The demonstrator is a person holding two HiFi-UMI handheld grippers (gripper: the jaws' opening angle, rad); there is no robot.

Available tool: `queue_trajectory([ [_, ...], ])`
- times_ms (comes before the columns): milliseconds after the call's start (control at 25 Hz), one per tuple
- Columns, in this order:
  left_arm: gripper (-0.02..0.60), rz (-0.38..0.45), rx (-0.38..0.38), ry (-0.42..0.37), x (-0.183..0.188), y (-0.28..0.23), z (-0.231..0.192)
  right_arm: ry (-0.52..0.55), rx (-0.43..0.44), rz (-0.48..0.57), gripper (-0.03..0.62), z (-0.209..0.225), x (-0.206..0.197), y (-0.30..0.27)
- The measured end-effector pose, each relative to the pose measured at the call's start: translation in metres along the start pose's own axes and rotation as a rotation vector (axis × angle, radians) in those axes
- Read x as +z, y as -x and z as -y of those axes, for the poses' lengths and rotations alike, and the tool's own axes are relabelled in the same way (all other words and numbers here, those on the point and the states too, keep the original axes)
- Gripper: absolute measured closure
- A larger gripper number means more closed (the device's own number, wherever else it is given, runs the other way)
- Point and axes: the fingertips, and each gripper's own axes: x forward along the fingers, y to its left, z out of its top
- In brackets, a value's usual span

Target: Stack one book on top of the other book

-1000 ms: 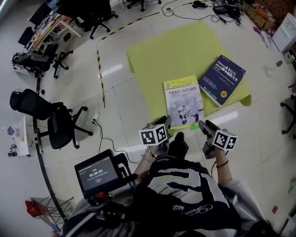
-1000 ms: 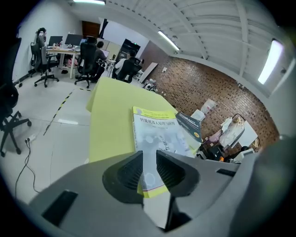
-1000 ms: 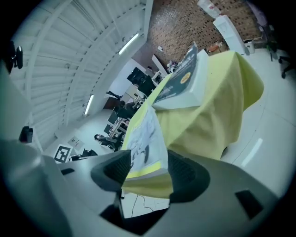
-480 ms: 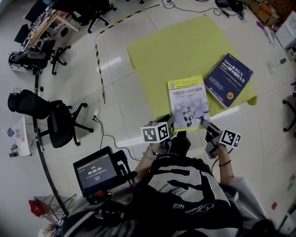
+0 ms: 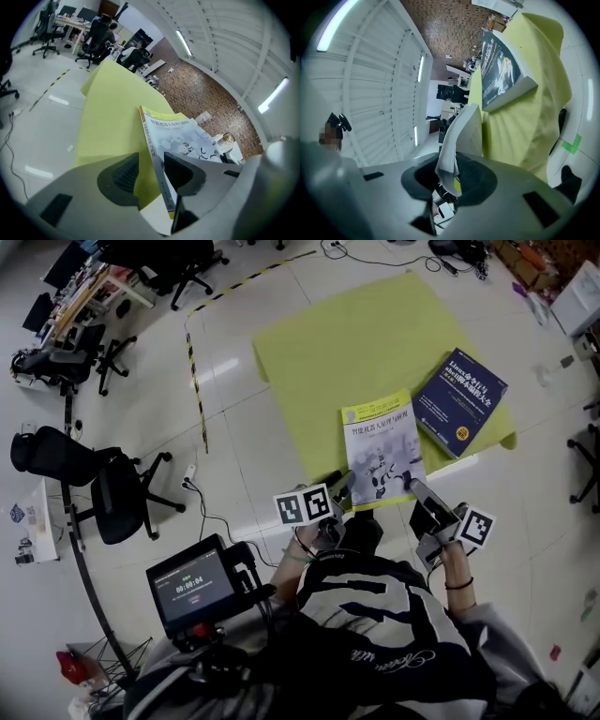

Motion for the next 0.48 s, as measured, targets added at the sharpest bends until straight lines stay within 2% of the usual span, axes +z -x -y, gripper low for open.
queue_trajectory([
  [200,0.423,-0.036,-0.245,0.211,-0.015,-0.002,0.015,0.018,0.053,0.024,0.517,-0.018,0.006,-0.003],
  [320,0.423,-0.057,-0.352,0.339,-0.02,-0.01,0.025,0.029,0.058,0.032,0.517,-0.022,0.007,-0.004],
  [400,0.423,-0.072,-0.397,0.407,-0.02,-0.016,0.03,0.042,0.049,0.035,0.517,-0.023,0.007,-0.004],
  [480,0.424,-0.09,-0.399,0.408,-0.019,-0.02,0.031,0.075,0.018,0.029,0.517,-0.022,0.009,-0.004],
])
